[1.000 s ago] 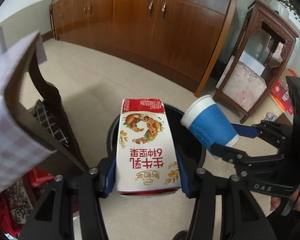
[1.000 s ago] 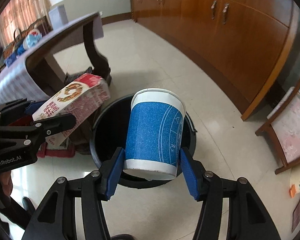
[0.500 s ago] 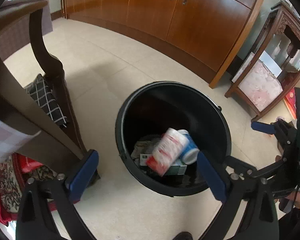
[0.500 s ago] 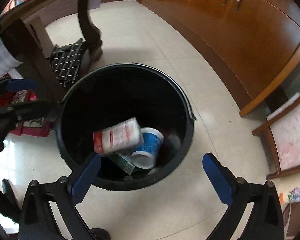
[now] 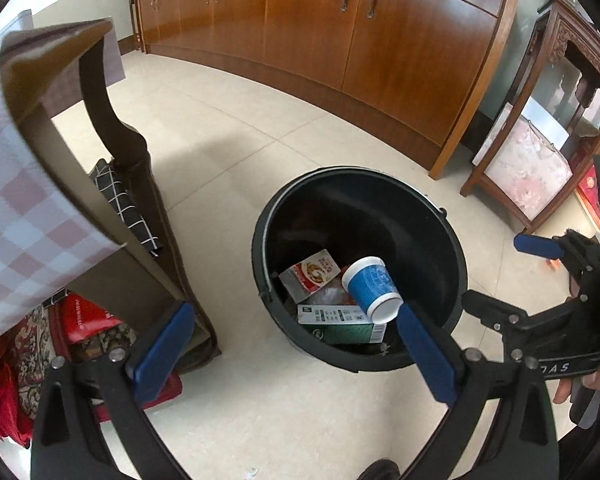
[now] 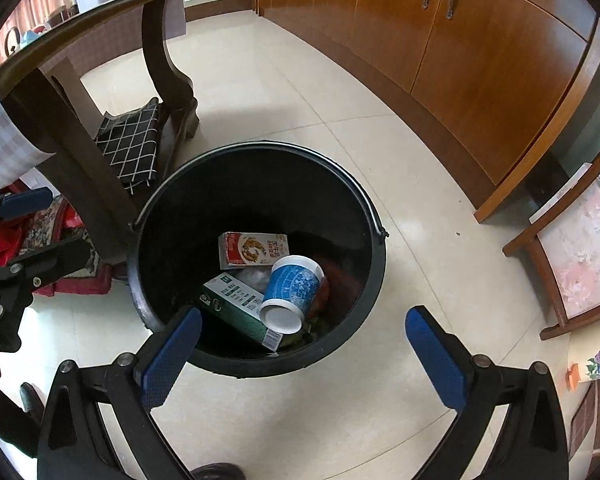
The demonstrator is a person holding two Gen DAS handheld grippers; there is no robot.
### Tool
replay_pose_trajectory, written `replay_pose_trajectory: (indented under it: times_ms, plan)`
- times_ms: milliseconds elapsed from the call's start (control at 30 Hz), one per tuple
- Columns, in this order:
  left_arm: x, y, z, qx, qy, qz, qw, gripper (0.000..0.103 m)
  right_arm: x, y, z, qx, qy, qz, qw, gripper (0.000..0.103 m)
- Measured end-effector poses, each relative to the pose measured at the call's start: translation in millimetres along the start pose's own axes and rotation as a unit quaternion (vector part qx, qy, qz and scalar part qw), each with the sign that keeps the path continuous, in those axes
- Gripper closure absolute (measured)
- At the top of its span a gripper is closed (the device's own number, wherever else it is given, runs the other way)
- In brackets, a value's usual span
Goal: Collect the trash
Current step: 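Move both tools back to the table toward the towel and mask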
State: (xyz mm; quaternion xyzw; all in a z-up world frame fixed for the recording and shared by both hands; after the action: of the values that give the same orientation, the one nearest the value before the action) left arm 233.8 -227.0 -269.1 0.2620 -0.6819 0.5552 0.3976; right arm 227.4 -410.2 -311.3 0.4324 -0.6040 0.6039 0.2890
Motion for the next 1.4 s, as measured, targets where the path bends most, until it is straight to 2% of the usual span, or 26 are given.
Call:
replay_pose_trajectory:
  times_ms: [333, 467, 733, 1067, 1400]
  plan:
    - [21, 1, -9, -0.002, -0.013, 0.016, 0.9998, 0.001, 24, 0, -11, -0.018, -0.002, 0.023, 1.0, 0.0]
    - [32, 2, -18, 0.001, -0.029, 0.024, 0.9993, 0.001, 38, 0, -17, -0.025, -0.004, 0.039, 0.999, 0.0]
    - [62, 1, -35, 0.021, -0.041, 0.041, 0.9981, 0.001, 64, -7, -33, -0.028, -0.008, 0.064, 0.997, 0.0]
    - [103, 0, -80, 0.059, -0.064, 0.072, 0.9936, 0.001, 93, -28, -69, -0.005, -0.016, 0.099, 0.995, 0.0]
    - [149, 0, -141, 0.107, -0.103, 0.109, 0.9829, 0.001, 121, -67, -127, 0.044, -0.029, 0.142, 0.988, 0.0]
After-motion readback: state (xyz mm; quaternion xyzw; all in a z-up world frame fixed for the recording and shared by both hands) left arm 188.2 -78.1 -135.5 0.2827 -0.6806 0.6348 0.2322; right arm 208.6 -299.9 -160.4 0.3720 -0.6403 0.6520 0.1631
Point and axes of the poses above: each gripper's, at about its wrist camera, not at the fingertips, and x roughly against the way its jaws point, z to its right, y to its underside, the point moved 7 cm from there along -x, roughly the way its jaws point, and after that the axes turned 11 degrees about -y, right-handed, at the moved point
